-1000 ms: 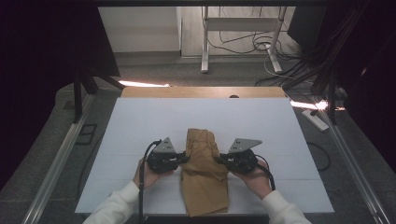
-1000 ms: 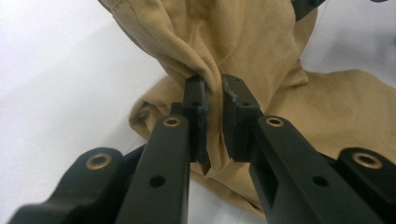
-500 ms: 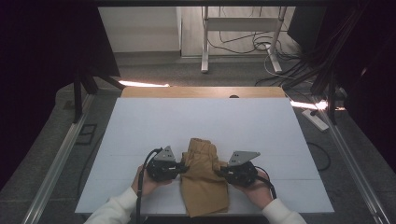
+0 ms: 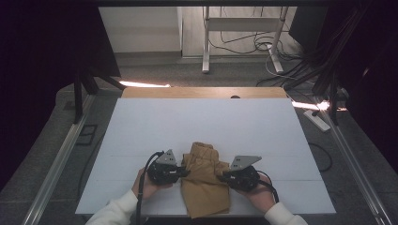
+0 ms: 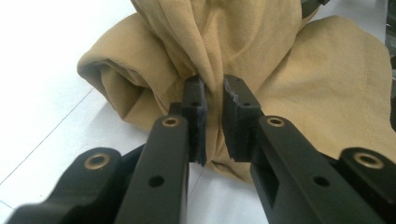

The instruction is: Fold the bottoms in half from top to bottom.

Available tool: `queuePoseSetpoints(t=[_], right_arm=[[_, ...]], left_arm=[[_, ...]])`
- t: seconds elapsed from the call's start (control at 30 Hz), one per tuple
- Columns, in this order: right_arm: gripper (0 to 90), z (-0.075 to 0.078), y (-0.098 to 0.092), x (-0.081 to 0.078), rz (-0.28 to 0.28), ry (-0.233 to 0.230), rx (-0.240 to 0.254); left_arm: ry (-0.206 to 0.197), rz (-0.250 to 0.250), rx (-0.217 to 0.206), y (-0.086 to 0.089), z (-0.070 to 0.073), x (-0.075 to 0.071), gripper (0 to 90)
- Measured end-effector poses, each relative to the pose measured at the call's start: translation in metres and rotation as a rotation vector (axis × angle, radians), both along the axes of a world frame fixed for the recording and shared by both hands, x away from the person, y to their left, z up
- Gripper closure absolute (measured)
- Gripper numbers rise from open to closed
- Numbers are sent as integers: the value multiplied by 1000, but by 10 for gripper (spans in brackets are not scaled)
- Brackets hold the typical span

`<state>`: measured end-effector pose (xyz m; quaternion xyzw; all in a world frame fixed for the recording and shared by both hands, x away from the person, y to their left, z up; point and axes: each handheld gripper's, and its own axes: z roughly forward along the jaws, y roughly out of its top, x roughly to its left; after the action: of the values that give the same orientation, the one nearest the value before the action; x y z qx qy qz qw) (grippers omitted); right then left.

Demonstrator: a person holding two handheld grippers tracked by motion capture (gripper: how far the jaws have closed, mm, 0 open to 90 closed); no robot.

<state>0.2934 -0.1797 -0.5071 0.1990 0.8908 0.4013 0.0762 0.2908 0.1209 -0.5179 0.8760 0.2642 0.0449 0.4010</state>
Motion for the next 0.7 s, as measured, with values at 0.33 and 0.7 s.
queuePoseSetpoints(t=[0.33, 0.7], right_arm=[[813, 0, 0, 1, -1, -3, -2], [813, 0, 0, 0, 0, -7, -7]], left_arm=[[-1, 8, 3, 0, 1, 1, 758], [-39, 147, -73, 20, 19, 14, 608]])
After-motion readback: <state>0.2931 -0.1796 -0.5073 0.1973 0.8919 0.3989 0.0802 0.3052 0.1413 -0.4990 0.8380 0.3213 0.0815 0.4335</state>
